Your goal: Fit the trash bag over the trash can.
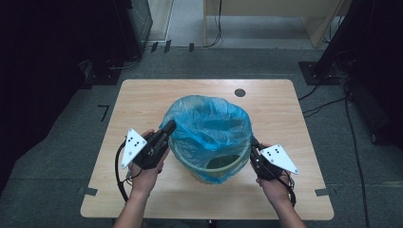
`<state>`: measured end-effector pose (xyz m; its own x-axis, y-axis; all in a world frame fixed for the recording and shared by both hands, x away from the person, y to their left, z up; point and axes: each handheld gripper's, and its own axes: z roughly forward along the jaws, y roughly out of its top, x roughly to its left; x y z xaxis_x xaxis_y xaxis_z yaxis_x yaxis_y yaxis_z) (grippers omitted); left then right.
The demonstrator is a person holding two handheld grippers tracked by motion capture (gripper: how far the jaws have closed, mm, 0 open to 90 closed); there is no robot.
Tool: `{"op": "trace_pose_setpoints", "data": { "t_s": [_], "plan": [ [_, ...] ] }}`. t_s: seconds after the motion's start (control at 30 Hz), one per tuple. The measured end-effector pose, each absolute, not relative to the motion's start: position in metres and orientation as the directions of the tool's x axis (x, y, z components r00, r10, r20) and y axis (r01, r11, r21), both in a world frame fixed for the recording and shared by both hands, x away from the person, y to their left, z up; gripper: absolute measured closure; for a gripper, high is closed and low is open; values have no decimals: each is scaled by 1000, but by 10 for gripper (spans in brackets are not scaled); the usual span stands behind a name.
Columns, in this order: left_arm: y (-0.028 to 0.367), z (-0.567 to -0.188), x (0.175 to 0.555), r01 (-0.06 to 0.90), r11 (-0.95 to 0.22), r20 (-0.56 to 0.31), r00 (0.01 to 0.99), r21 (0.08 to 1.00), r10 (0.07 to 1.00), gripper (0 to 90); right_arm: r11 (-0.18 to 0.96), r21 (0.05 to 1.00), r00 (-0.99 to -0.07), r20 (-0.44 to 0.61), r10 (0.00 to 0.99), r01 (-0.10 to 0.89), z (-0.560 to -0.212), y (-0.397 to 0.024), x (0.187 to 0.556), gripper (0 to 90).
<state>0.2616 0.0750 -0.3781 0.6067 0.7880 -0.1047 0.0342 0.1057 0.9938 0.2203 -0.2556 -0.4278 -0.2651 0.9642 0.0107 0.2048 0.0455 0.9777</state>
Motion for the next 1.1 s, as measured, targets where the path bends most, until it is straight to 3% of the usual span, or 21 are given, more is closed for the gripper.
{"op": "trace_pose_setpoints", "data": {
  "t_s": [0.1,0.23,0.47,0.8,1.1],
  "plan": [
    [76,-381,279,42,94,-101,574,995,813,900,40,975,-264,19,964,220,-430,-257,224,897],
    [80,-391,300,111,123,-164,547,986,821,900,45,974,-260,14,966,223,-432,-257,226,897],
    [77,-418,320,227,89,-193,492,970,849,900,29,964,-252,40,967,264,-440,-261,236,895],
    [62,-450,316,319,52,-219,516,946,828,900,28,955,-244,48,968,296,-453,-260,253,888],
    [77,-469,319,475,71,-293,411,877,863,900,35,927,-219,52,974,374,-471,-256,266,885]
  ]
}}
